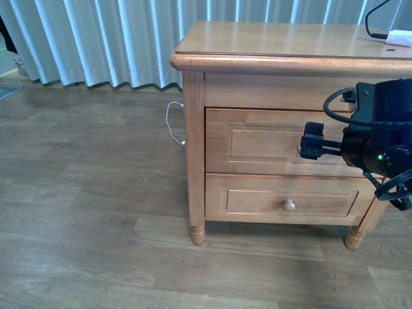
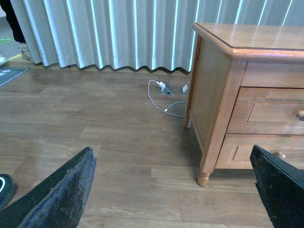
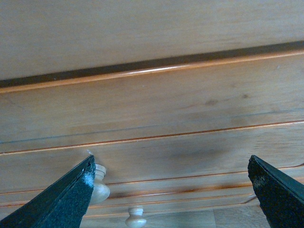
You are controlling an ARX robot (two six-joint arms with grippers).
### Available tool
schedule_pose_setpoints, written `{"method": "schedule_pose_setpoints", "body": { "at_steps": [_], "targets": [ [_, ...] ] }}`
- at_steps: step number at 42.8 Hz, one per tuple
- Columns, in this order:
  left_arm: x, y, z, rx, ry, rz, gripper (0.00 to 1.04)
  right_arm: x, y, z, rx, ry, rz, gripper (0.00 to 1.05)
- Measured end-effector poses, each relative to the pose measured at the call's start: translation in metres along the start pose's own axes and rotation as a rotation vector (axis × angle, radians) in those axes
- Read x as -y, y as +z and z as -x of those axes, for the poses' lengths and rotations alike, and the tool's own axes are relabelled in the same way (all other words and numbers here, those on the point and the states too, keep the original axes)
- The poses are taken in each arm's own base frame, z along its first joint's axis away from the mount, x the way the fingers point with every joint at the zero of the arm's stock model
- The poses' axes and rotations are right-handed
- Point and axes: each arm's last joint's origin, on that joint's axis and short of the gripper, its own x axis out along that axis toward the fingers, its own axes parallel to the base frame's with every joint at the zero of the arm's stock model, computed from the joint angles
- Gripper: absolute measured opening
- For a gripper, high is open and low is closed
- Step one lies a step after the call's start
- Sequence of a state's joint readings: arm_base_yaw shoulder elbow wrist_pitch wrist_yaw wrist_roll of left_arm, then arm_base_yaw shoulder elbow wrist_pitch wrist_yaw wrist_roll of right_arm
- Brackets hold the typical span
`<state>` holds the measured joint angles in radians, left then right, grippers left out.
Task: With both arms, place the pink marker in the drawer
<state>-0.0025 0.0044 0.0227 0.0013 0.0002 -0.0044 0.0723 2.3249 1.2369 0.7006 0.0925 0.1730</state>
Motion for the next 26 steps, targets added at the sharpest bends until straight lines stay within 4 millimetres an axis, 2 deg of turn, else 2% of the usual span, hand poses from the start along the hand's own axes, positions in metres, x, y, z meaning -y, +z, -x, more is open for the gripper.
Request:
{"method": "schedule_pose_setpoints", "body": {
  "at_steps": [6,11,15,19,25,26],
  "targets": [
    [0.000,0.000,0.000,0.000,0.000,0.000,0.98,0.001,0.000,0.001,-0.003,0.004,0.002,0.96],
    [0.000,0.000,0.000,0.000,0.000,0.000,0.98,0.002,0.005,0.015,-0.002,0.009,0.003,0.96],
    [0.000,0.000,0.000,0.000,0.000,0.000,0.98,0.002,0.017,0.038,0.011,0.029,0.001,0.96],
    [0.000,0.000,0.000,0.000,0.000,0.000,0.98,0.005,0.031,0.075,0.026,0.063,-0.017,0.96],
    [0.000,0.000,0.000,0.000,0.000,0.000,0.98,0.009,0.039,0.120,0.001,0.100,-0.046,0.96],
    [0.000,0.000,0.000,0.000,0.000,0.000,0.98,0.010,0.041,0.133,-0.005,0.111,-0.050,0.96]
  ]
}}
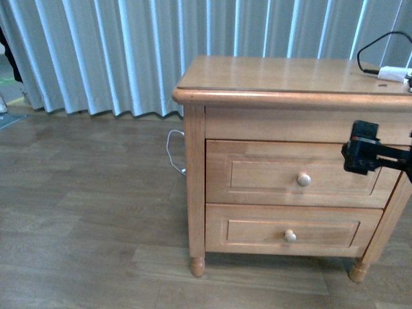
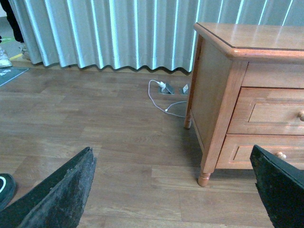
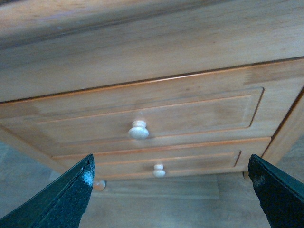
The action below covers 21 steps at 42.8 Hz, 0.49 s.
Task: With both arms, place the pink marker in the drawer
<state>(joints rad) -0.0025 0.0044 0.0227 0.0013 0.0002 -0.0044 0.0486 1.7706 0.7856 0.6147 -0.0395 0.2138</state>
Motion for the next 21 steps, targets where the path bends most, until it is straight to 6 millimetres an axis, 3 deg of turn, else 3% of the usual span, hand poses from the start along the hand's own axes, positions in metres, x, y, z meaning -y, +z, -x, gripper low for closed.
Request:
{"method": "schedule_pose_setpoints", "body": {
  "at_steps": [8,13,18,21],
  "targets": [
    [0.000,0.000,0.000,0.000,0.000,0.000,0.98,-0.007,0.012,0.086,-0.001,0.077,-0.017,0.96],
    [0.000,0.000,0.000,0.000,0.000,0.000,0.98,-0.009,0.016,0.126,0.004,0.092,-0.037,0.96],
    [0.000,0.000,0.000,0.000,0.000,0.000,0.98,-0.008,0.026,0.156,0.064,0.056,-0.041,0.96],
    [0.000,0.000,0.000,0.000,0.000,0.000,0.98,-0.008,0.027,0.158,0.073,0.056,-0.041,0.96]
  ]
}}
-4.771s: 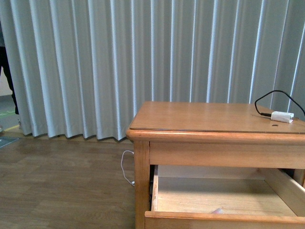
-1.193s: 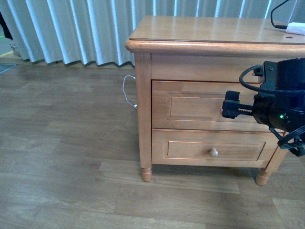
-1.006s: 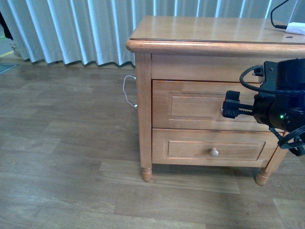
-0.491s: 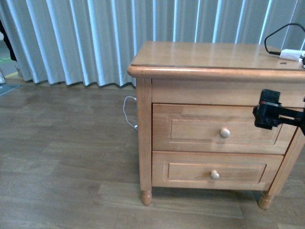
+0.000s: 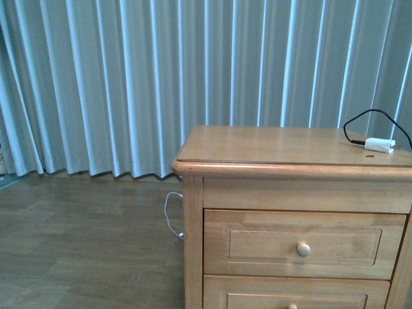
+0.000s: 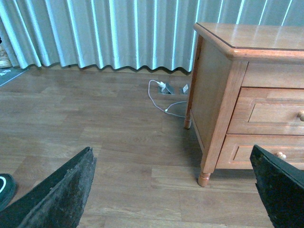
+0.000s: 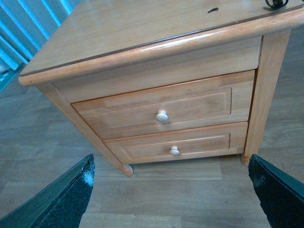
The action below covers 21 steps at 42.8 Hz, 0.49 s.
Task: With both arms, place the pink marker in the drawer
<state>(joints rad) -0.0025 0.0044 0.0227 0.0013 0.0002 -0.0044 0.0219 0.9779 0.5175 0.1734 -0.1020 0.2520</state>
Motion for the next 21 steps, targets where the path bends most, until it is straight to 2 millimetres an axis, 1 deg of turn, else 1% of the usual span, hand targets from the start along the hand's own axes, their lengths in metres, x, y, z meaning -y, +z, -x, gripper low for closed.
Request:
{"method": "schedule_pose_setpoints", "body": {
  "at_steps": [5,8,10,14,20,21],
  "targets": [
    [0.000,0.000,0.000,0.000,0.000,0.000,0.98,0.002,-0.002,-0.002,0.009,-0.018,0.012,0.94],
    [0.000,0.000,0.000,0.000,0.000,0.000,0.98,0.009,-0.012,0.003,0.204,-0.072,0.132,0.79],
    [0.000,0.000,0.000,0.000,0.000,0.000,0.98,0.012,-0.020,0.009,0.273,-0.084,0.187,0.69],
    [0.000,0.000,0.000,0.000,0.000,0.000,0.98,0.014,-0.033,0.020,0.300,-0.086,0.235,0.47],
    [0.000,0.000,0.000,-0.001,0.000,0.000,0.98,0.017,-0.052,0.032,0.293,-0.089,0.249,0.15],
    [0.000,0.000,0.000,-0.001,0.000,0.000,0.98,0.017,-0.054,0.033,0.293,-0.090,0.250,0.12]
  ]
}}
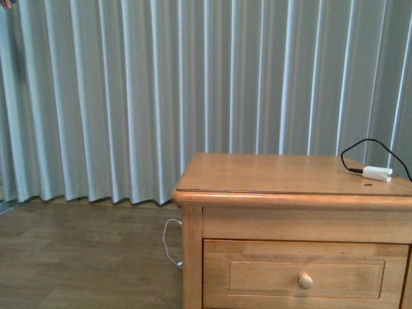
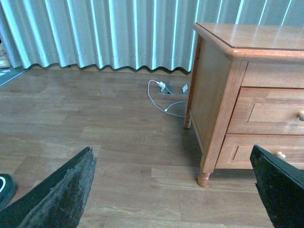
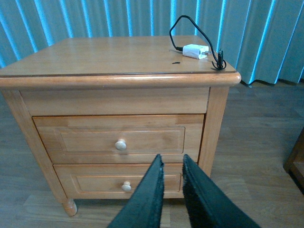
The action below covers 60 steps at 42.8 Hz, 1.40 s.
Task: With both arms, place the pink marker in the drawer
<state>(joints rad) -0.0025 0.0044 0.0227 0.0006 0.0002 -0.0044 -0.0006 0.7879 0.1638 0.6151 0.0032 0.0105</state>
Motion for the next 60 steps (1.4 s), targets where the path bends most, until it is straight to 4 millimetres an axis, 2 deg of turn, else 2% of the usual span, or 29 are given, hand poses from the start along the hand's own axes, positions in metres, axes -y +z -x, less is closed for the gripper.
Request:
{"method": "schedule_pose_setpoints", "body": {
  "at_steps": [3,18,30,60],
  "targets": [
    [0.000,0.000,0.000,0.000,0.000,0.000,0.98,0.000,-0.003,0.004,0.001,0.001,0.002,0.01],
    [0.000,0.000,0.000,0.000,0.000,0.000,0.98,0.000,-0.017,0.027,0.003,0.002,0.006,0.01],
    [0.000,0.000,0.000,0.000,0.000,0.000,0.98,0.000,-0.029,0.038,0.010,0.002,0.006,0.01],
    [0.000,0.000,0.000,0.000,0.000,0.000,0.98,0.000,-0.028,0.055,0.017,0.002,0.006,0.01]
  ]
}}
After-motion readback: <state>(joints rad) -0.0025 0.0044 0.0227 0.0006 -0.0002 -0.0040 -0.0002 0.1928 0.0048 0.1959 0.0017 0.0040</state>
